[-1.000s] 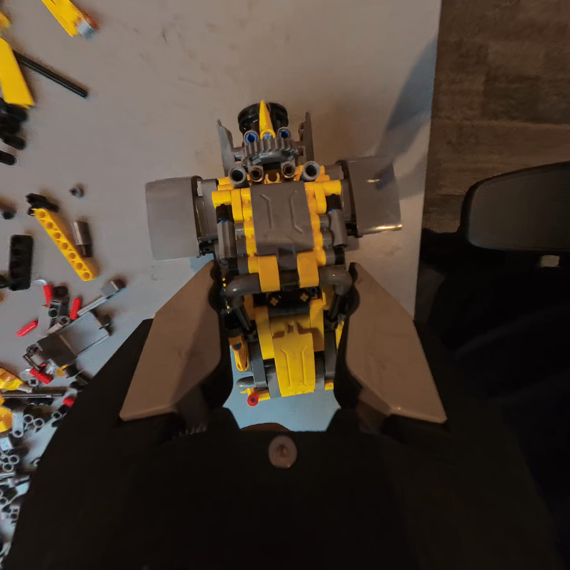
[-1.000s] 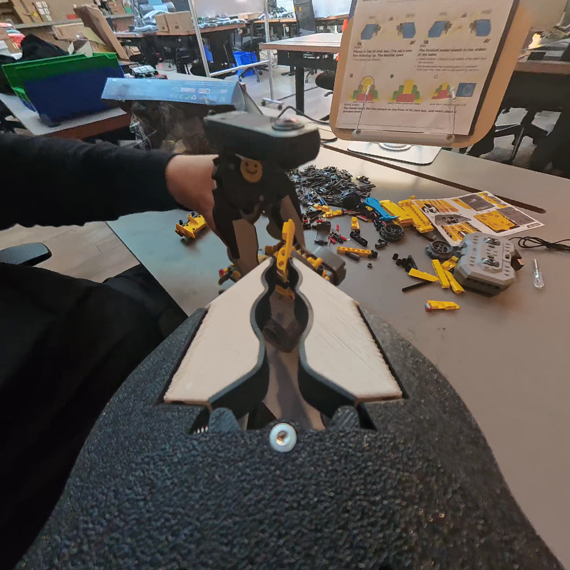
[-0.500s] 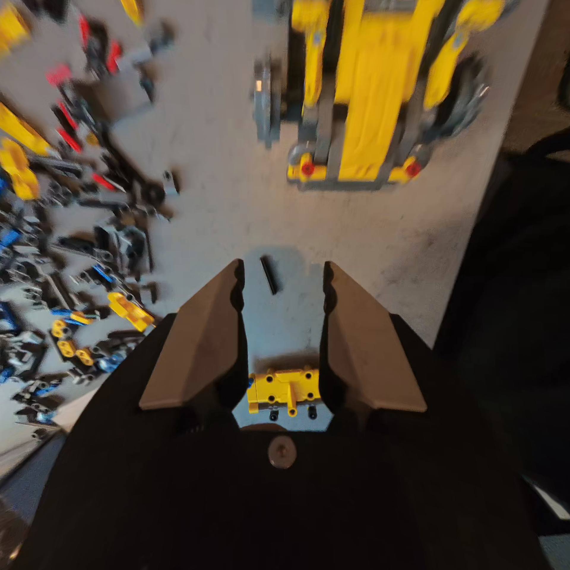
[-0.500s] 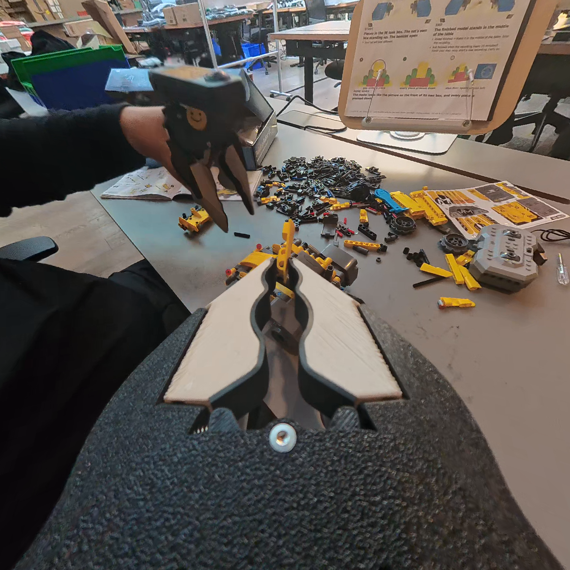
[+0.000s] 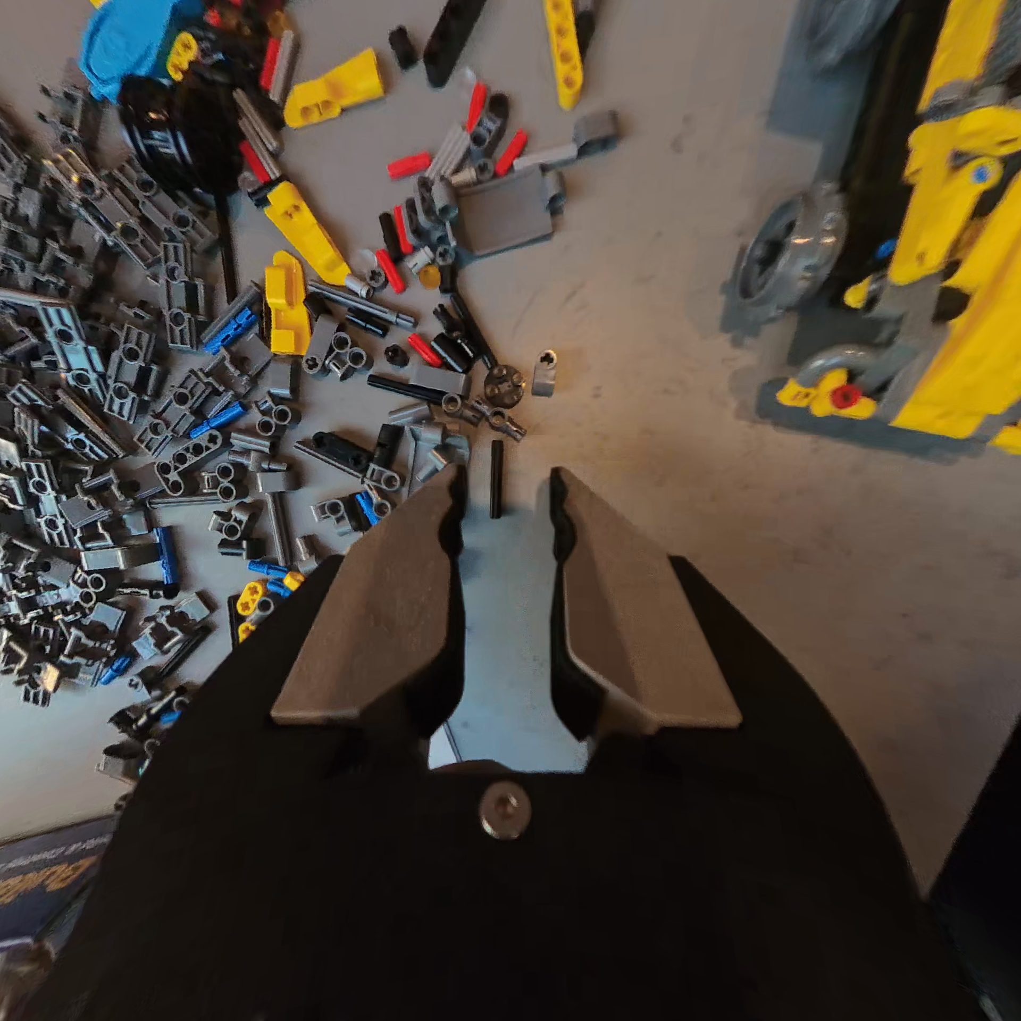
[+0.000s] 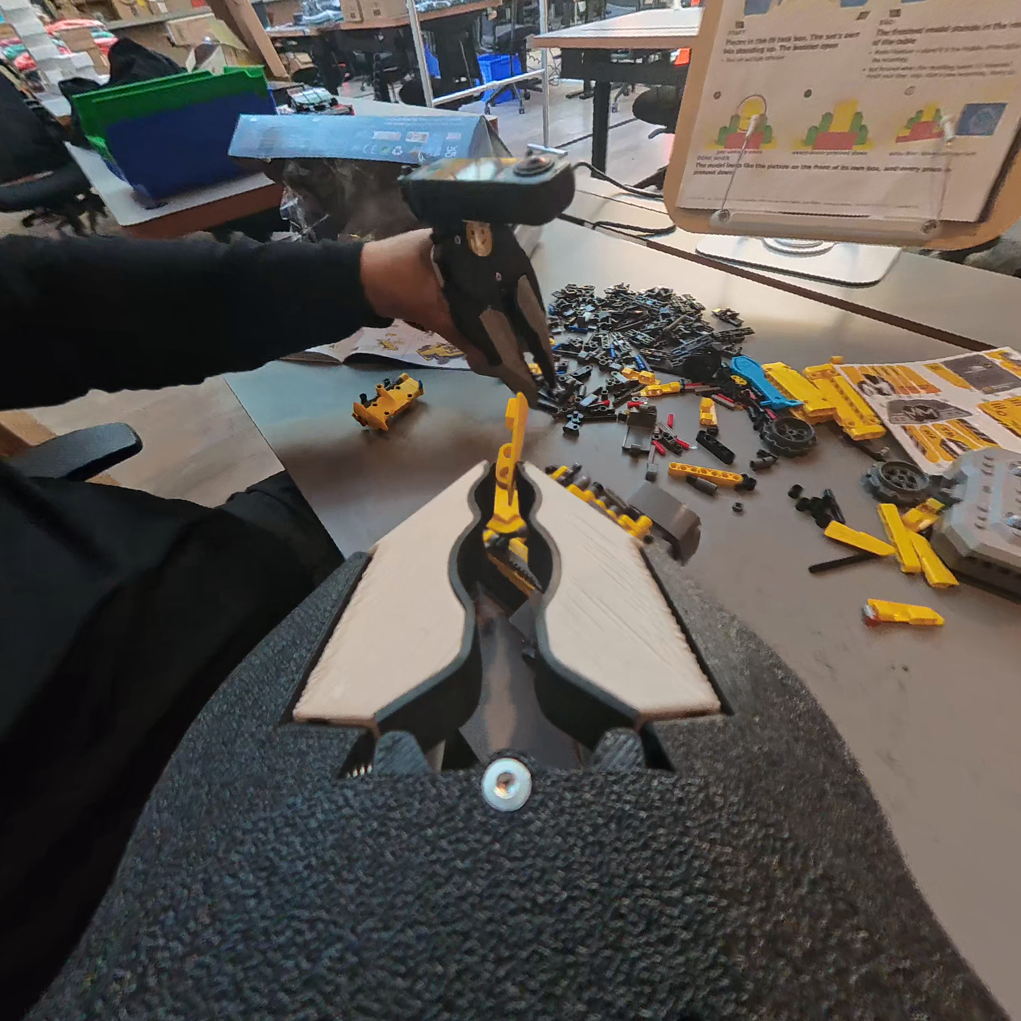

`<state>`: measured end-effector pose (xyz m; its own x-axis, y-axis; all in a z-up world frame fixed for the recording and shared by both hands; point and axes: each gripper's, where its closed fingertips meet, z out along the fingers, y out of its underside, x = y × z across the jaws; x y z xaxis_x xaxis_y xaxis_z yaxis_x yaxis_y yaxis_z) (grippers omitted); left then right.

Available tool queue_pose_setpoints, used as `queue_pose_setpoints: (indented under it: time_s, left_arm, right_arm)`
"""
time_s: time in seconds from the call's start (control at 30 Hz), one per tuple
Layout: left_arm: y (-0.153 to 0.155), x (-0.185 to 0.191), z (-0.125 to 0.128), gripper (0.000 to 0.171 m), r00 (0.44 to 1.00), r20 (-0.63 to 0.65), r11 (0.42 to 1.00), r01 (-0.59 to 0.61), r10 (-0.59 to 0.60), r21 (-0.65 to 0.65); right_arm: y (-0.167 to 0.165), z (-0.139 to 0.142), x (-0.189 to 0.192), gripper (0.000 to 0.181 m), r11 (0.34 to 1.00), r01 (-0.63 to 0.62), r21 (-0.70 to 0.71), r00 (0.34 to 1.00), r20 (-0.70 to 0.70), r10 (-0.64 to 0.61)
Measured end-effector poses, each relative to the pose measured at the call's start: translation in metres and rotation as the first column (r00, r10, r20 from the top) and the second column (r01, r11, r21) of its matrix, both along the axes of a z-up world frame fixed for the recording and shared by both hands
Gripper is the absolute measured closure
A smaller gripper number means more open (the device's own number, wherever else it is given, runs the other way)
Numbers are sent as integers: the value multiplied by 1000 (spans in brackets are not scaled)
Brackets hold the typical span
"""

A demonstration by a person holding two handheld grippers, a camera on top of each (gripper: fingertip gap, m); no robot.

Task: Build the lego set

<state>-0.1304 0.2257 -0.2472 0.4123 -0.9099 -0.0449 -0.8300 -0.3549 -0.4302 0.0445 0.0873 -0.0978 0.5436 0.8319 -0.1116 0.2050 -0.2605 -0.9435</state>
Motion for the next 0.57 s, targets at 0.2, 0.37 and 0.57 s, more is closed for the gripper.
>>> queue_pose_setpoints:
  time_s: [0.2, 0.37, 0.57]
  left_arm:
    - [-26, -36, 41, 124, 993, 101, 991, -80, 69, 112]
    - [-60, -77, 64, 114, 965, 217, 973, -180, 147, 142]
    - [-85, -103, 63, 107, 938, 290, 957, -245, 192, 159]
  right_arm:
    - [3, -25, -89, 174, 986, -150, -70, 977, 144, 159]
    - [0, -97, -165, 174, 966, -185, -179, 859, 448, 247]
    - [18, -155, -183, 174, 973, -92, -210, 721, 660, 210]
